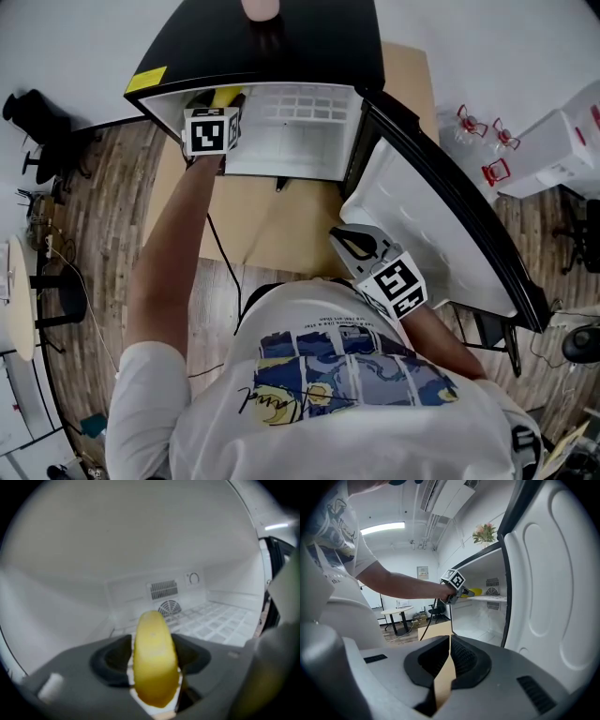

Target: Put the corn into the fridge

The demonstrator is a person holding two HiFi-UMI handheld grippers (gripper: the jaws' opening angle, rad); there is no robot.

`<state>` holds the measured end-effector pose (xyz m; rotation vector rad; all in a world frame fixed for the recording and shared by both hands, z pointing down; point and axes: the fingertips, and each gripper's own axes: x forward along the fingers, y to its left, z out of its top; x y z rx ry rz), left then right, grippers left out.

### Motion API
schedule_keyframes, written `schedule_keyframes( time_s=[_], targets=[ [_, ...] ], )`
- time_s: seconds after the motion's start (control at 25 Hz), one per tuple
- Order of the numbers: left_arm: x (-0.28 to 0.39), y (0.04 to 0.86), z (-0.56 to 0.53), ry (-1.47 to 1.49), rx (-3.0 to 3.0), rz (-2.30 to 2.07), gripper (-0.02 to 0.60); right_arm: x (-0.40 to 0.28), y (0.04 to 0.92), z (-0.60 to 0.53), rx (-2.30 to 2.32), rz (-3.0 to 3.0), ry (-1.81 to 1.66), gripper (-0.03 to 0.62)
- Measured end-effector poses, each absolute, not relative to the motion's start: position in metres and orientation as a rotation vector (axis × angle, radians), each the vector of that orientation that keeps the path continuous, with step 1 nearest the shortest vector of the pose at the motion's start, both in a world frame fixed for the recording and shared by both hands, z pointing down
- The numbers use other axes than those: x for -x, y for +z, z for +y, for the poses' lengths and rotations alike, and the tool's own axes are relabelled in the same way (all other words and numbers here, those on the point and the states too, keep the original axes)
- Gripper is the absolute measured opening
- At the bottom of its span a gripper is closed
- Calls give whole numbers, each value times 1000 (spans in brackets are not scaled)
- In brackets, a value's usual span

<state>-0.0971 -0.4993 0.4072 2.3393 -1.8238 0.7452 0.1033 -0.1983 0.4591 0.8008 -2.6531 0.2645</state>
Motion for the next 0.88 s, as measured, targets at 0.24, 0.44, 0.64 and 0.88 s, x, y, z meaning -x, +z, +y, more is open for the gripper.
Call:
schedule_keyframes(
  time_s=[0.24, 0.44, 0.64, 0.88],
  targets=[
    [101, 408, -486, 709, -2334, -1824, 268, -101, 461, -192, -774, -2655, 269, 17],
    [101, 408, -471, 678, -2337, -1810, 268, -96, 462, -188, -748, -2658, 267, 17],
    [102, 405, -454, 651, -2347, -1808, 268, -92, 461, -182, -722, -2663, 259, 17],
    [109, 410, -434, 633, -2347, -1791, 268, -84, 463, -178, -697, -2662, 253, 17]
  ],
)
